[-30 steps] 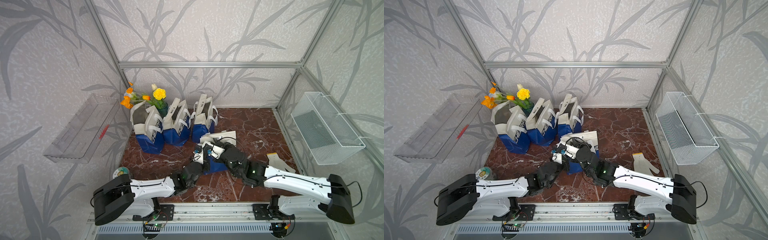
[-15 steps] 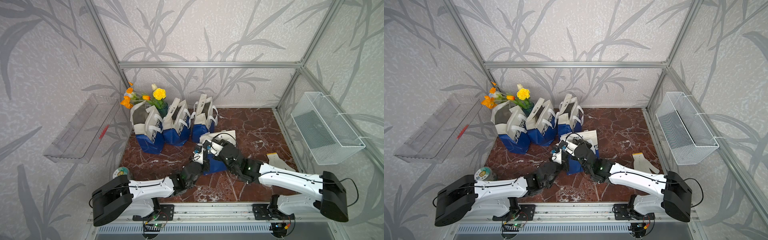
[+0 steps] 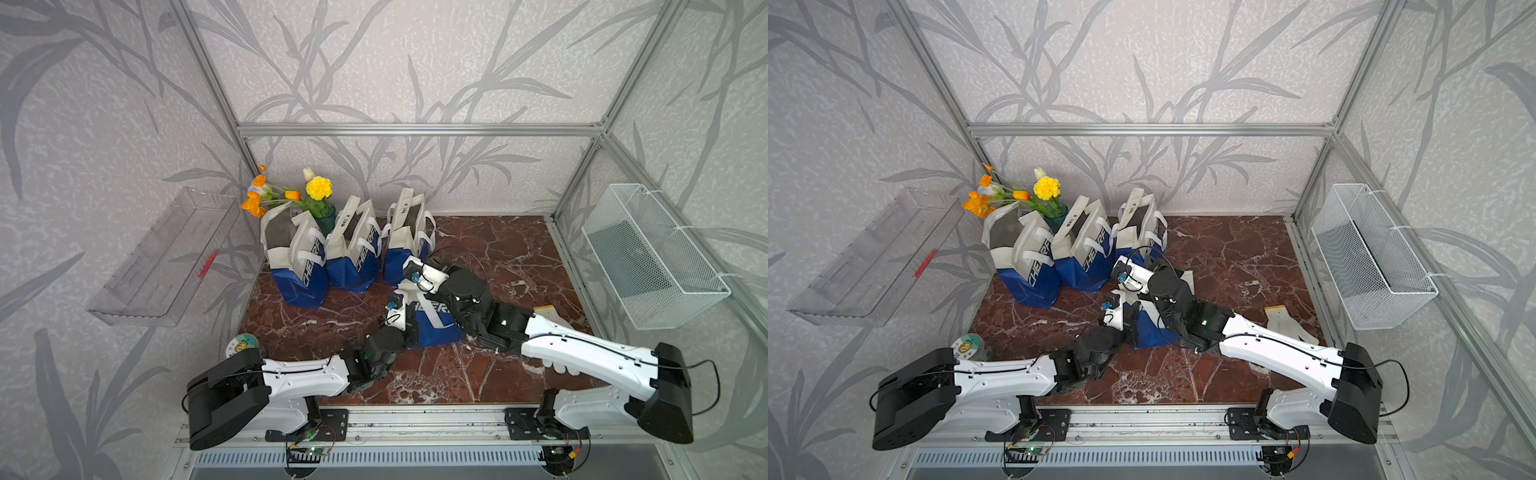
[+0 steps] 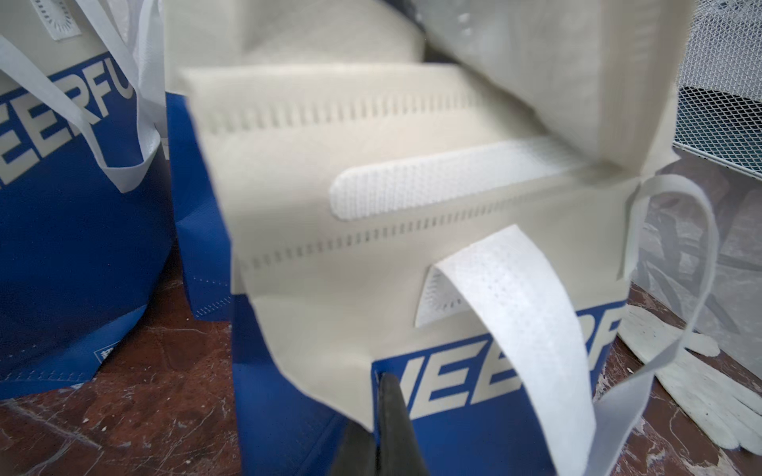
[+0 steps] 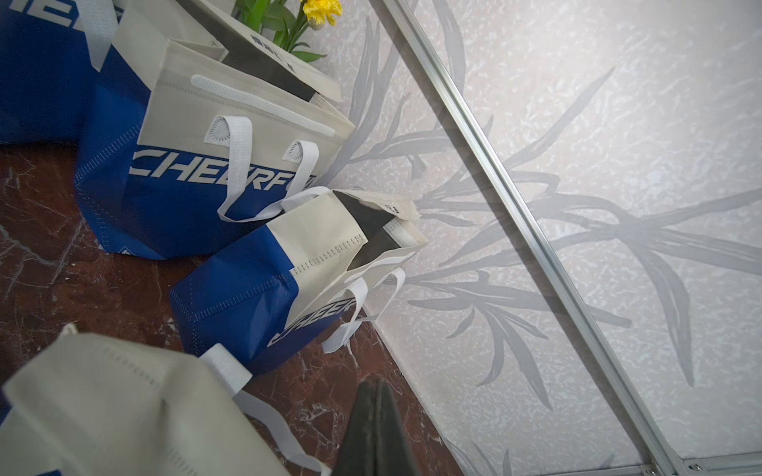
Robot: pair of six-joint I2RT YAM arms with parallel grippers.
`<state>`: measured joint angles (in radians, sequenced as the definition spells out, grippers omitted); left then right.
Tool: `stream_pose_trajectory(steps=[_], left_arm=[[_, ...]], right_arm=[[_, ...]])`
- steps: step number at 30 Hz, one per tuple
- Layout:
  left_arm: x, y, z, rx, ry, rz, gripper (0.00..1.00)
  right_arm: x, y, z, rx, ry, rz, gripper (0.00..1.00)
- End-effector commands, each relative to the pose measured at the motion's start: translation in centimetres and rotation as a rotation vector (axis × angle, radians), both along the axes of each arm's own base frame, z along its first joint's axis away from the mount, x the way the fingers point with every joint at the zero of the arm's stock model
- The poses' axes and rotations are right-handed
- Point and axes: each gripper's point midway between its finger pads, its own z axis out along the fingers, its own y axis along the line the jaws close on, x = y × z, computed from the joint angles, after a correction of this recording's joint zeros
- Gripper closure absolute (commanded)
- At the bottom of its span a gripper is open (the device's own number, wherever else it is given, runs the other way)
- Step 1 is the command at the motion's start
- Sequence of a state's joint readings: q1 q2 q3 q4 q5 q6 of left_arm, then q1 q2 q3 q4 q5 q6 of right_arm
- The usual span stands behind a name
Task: Open the takeout bag
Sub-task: Open the takeout bag at the center of the board.
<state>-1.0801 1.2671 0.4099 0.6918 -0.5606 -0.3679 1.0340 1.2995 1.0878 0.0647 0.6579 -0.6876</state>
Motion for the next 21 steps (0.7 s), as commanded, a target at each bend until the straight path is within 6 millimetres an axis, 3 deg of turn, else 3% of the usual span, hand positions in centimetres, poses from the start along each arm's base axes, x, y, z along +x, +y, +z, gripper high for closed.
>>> stream_pose_trajectory(steps=[1, 2, 3, 7, 13, 21], left_arm=[[-0.3, 0.7, -2.2, 0.059, 0.040, 0.016, 1.00], [-0.3, 0.8, -2.0, 0.057, 0.037, 0.014, 1.00], [-0.3, 0.8, -1.8, 0.054, 0.032, 0.015, 1.00], [-0.4, 0.9, -1.0, 0.047, 0.020, 0.009, 1.00], [-0.5, 0.7, -0.4, 0.037, 0.013, -0.002, 1.00], [-0.5, 0.8, -0.3, 0.036, 0.014, 0.004, 1.00]], right_arm=[[-1.4, -0.9, 0.7, 0.023, 0.069, 0.049, 0.80], [-2.2, -0.7, 0.5, 0.057, 0.099, 0.088, 0.64], [-3.2, -0.6, 0.1, 0.087, 0.130, 0.145, 0.54], [-5.6, -0.9, -1.6, 0.174, 0.146, 0.295, 0.42], [-6.1, -0.2, -4.5, 0.136, 0.206, 0.329, 0.43], [-4.3, 1.4, -5.4, 0.125, 0.191, 0.295, 0.51]])
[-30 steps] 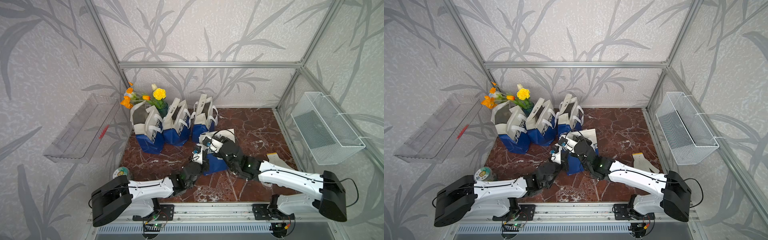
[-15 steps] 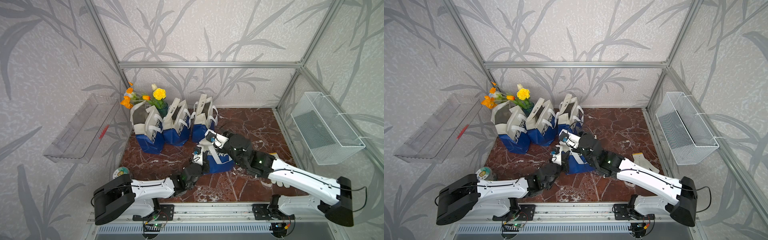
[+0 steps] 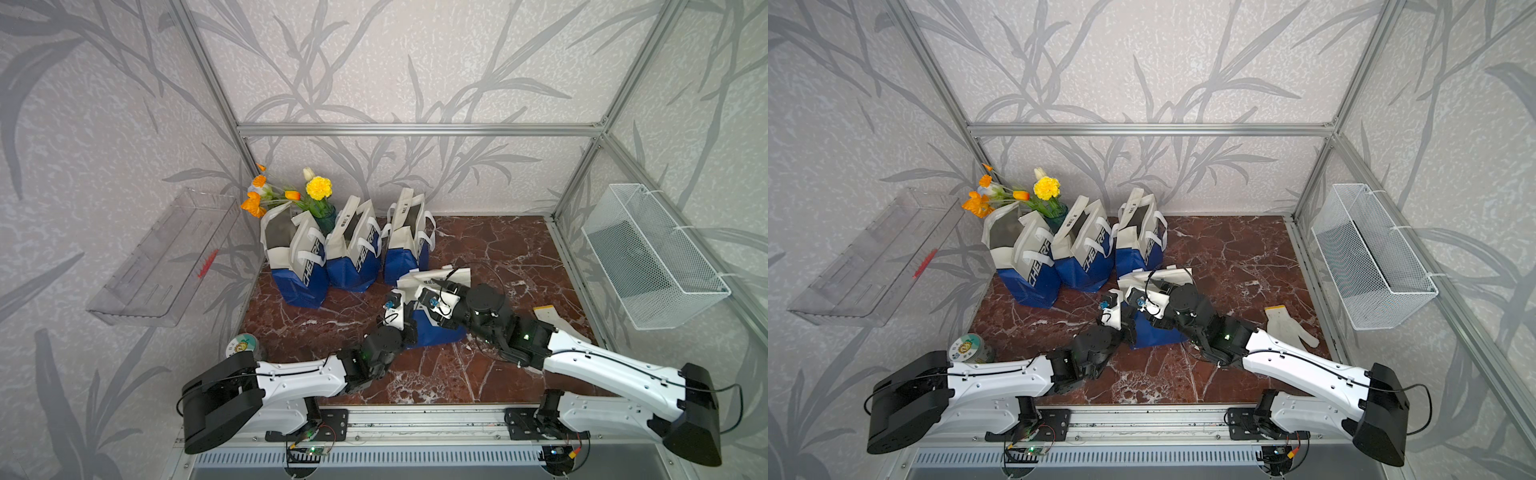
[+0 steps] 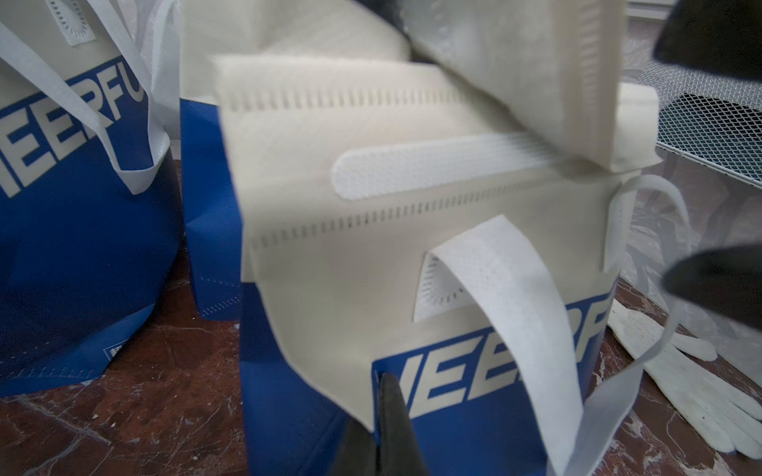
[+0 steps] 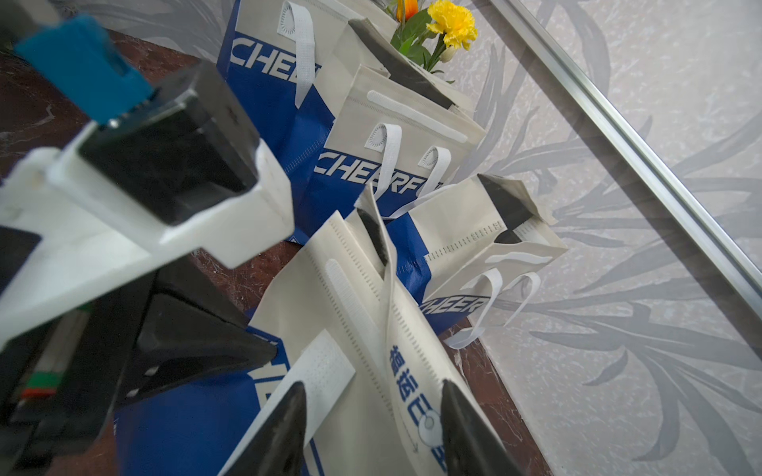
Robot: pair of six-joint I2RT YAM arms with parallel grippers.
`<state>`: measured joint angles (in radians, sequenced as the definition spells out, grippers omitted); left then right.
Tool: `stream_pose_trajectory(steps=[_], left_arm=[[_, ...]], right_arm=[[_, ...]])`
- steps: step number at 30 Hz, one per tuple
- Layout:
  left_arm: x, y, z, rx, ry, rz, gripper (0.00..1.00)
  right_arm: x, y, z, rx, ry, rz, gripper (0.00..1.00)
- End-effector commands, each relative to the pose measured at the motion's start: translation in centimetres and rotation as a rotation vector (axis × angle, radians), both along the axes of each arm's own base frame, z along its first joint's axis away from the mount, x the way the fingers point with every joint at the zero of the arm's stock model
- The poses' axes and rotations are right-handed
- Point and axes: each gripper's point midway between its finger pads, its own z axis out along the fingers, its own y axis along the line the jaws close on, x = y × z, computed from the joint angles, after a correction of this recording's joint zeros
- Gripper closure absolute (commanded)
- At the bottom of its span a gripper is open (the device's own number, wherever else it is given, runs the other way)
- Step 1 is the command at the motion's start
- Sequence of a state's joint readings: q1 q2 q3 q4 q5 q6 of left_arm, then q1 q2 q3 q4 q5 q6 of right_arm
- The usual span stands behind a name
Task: Open the takeout bag
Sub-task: Open the takeout bag at the center of the board.
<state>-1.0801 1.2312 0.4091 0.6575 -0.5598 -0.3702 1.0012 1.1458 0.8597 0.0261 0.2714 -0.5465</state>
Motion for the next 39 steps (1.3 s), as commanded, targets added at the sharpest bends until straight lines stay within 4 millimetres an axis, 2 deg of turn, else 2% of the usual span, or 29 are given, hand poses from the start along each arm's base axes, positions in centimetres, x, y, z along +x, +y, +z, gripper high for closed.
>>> stream_pose_trajectory(steps=[1, 5, 11, 14, 19, 24, 25, 30, 39], left_arm=[[-0.3, 0.5, -0.8, 0.040, 0.013, 0.004, 1.00], [-0.3, 0.6, -0.8, 0.045, 0.011, 0.005, 1.00], [-0.3, 0.6, -0.8, 0.045, 0.012, 0.004, 1.00], [-0.3, 0.6, -0.9, 0.048, 0.012, 0.004, 1.00], [-0.4, 0.8, -1.4, 0.055, 0.022, 0.007, 1.00], [-0.6, 0.7, -2.8, 0.059, 0.078, -0.002, 1.00], [-0.7, 0.8, -3.1, 0.060, 0.090, -0.002, 1.00], [-0.9, 1.4, -4.4, 0.074, 0.129, 0.024, 1.00], [-1.0, 2.2, -5.8, 0.107, 0.166, 0.050, 1.00]], right_arm=[[0.8, 0.8, 1.0, 0.047, -0.028, -0.020, 0.52], [1.8, 0.9, 1.0, 0.056, -0.052, -0.062, 0.61], [3.1, 1.0, 1.1, 0.061, -0.082, -0.125, 0.81], [3.9, 0.7, 1.2, 0.050, -0.104, -0.174, 1.00], [5.5, -0.7, 2.8, -0.012, -0.194, -0.300, 1.00], [7.1, -1.8, 5.1, -0.221, -0.313, -0.404, 1.00], [6.5, -1.0, 5.7, -0.263, -0.346, -0.387, 1.00], [6.6, -0.6, 8.2, -0.387, -0.458, -0.409, 1.00], [6.7, 0.7, 11.3, -0.531, -0.616, -0.408, 1.00]])
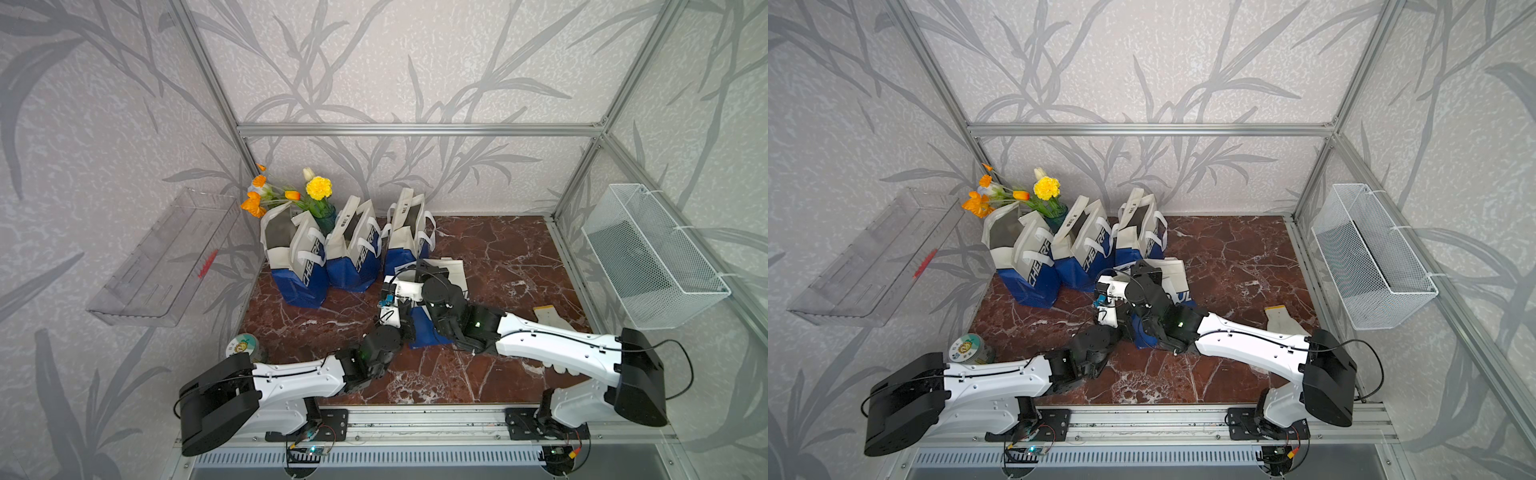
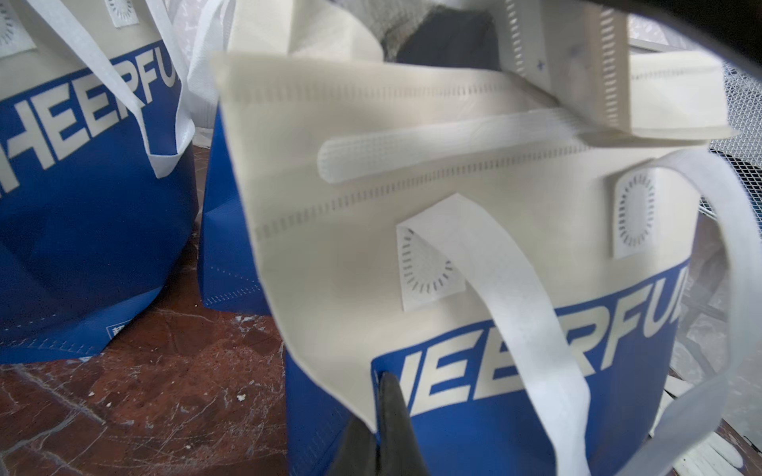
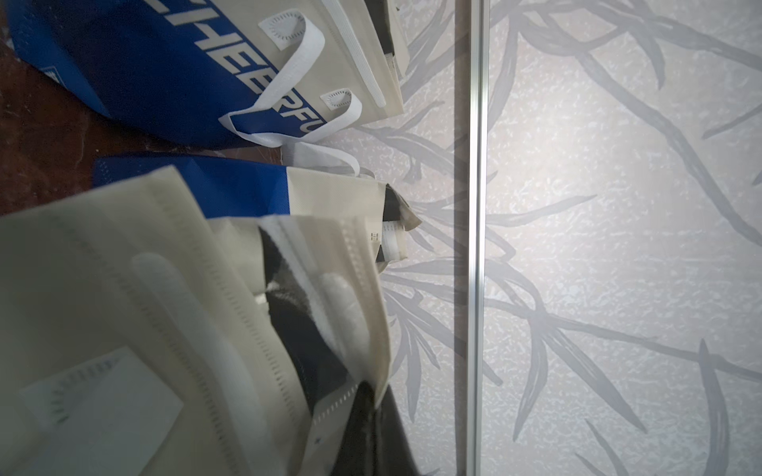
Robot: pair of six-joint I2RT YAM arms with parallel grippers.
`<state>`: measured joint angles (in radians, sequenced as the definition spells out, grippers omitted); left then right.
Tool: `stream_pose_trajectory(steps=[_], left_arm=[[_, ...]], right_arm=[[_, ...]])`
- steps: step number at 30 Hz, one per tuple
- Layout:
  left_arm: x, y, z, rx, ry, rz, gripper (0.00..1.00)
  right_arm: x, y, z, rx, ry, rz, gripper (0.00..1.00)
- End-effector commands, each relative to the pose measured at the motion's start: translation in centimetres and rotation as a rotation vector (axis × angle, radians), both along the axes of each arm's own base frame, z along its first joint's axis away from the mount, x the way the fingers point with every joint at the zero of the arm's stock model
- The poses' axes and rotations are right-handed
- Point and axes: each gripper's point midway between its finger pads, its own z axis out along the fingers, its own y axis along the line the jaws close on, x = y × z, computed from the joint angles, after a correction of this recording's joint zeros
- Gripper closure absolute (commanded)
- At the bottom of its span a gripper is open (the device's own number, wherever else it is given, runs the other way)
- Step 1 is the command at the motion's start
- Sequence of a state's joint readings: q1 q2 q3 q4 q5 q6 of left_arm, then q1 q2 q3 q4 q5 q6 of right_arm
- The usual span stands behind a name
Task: Open the takeout bag
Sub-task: Open the takeout bag at the center of the board.
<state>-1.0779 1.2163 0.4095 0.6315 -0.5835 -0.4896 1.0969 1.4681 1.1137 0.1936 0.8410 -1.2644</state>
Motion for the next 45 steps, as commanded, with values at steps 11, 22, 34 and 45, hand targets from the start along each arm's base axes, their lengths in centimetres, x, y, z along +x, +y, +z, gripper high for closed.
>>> stream_pose_trajectory(steps=[11, 22, 34, 45], left_arm=[[-1.4, 1.9, -6.8, 0.230, 0.141, -0.004, 1.00], [-1.4, 1.2, -6.7, 0.240, 0.138, -0.015, 1.00], [-1.3, 0.3, -4.7, 0.235, 0.113, -0.029, 1.00], [-1.3, -0.6, -2.4, 0.216, 0.100, -0.051, 1.00]], right_arm=[[0.8, -1.2, 9.5, 0.158, -0.052, -0.059, 1.00], [-1.3, -3.8, 8.6, 0.389, 0.226, -0.058, 0.82], [-7.3, -6.8, 2.3, 0.702, 0.436, 0.076, 0.44], [-9.7, -8.2, 4.7, 0.732, 0.305, 0.140, 0.42]])
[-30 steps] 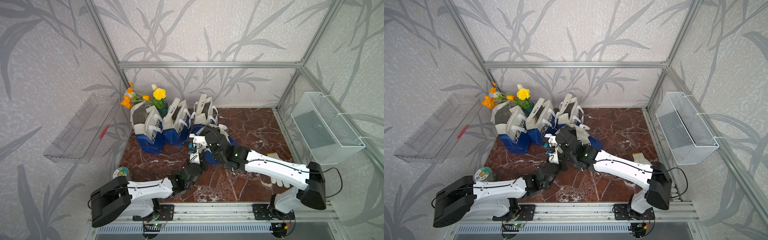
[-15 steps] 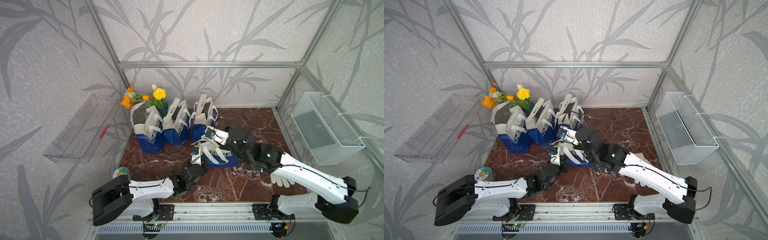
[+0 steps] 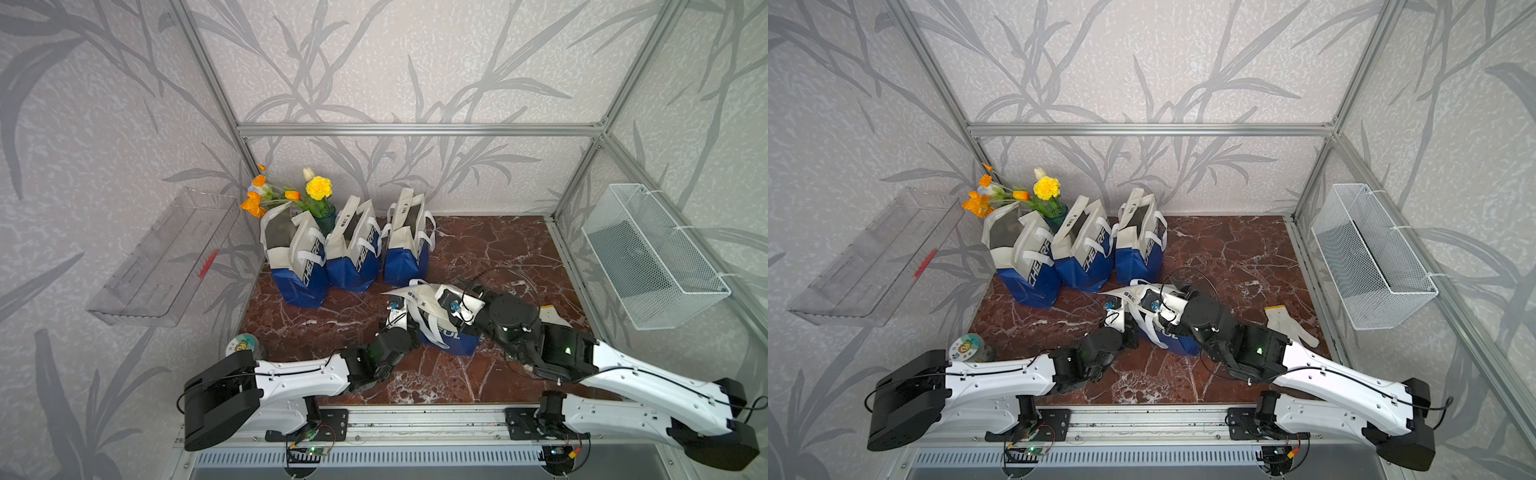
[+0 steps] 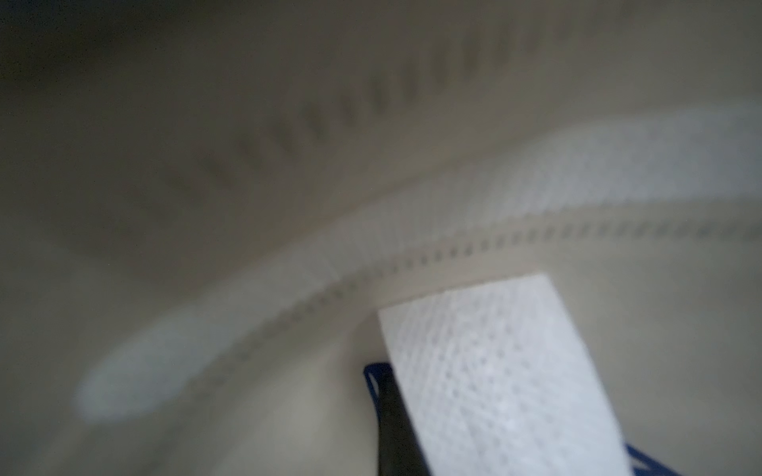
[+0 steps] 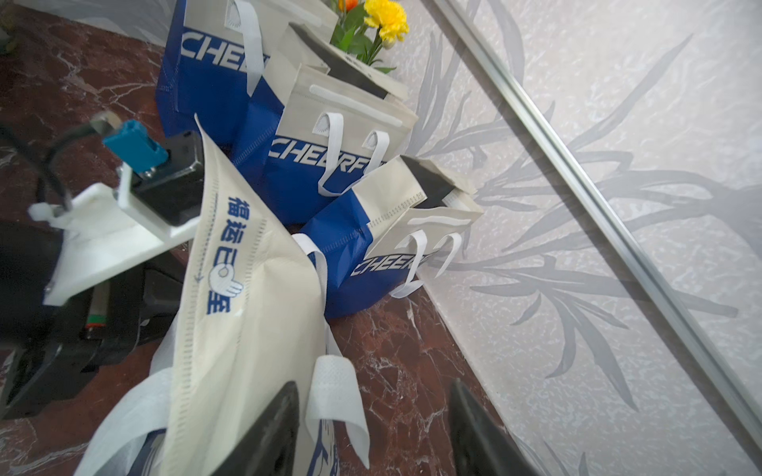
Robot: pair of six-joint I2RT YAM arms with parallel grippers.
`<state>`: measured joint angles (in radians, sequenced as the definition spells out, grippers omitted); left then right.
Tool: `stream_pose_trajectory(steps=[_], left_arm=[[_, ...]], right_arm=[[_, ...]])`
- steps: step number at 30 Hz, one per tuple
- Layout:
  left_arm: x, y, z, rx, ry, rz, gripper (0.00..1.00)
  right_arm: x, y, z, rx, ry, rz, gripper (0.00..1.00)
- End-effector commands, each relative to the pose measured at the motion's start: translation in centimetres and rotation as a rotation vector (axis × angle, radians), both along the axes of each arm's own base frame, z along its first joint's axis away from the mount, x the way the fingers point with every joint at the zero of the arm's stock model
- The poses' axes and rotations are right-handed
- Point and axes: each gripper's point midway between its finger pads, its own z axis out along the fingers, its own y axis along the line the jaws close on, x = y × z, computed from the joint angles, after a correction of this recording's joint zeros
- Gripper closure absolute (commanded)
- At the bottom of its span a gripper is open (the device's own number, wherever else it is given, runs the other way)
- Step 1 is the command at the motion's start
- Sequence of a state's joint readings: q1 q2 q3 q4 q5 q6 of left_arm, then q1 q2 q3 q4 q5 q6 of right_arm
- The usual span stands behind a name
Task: Open the takeout bag
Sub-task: Open the takeout bag at the center of the board.
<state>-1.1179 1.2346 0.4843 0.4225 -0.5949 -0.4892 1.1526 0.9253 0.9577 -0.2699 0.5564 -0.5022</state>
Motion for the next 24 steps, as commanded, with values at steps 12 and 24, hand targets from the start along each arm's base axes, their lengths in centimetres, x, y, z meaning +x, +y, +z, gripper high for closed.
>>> stream_pose_trajectory(steps=[12, 24], left_arm=[[-0.1, -0.5, 2.4, 0.044, 0.009, -0.016, 1.00], [-0.4, -1.6, 2.7, 0.055, -0.010, -0.044, 1.00]], right_arm=[[-0.8, -2.0, 2.4, 0.032, -0.032, -0.017, 0.42], [1.4, 1.5, -2.2, -0.014, -0.029, -0.060, 0.42]])
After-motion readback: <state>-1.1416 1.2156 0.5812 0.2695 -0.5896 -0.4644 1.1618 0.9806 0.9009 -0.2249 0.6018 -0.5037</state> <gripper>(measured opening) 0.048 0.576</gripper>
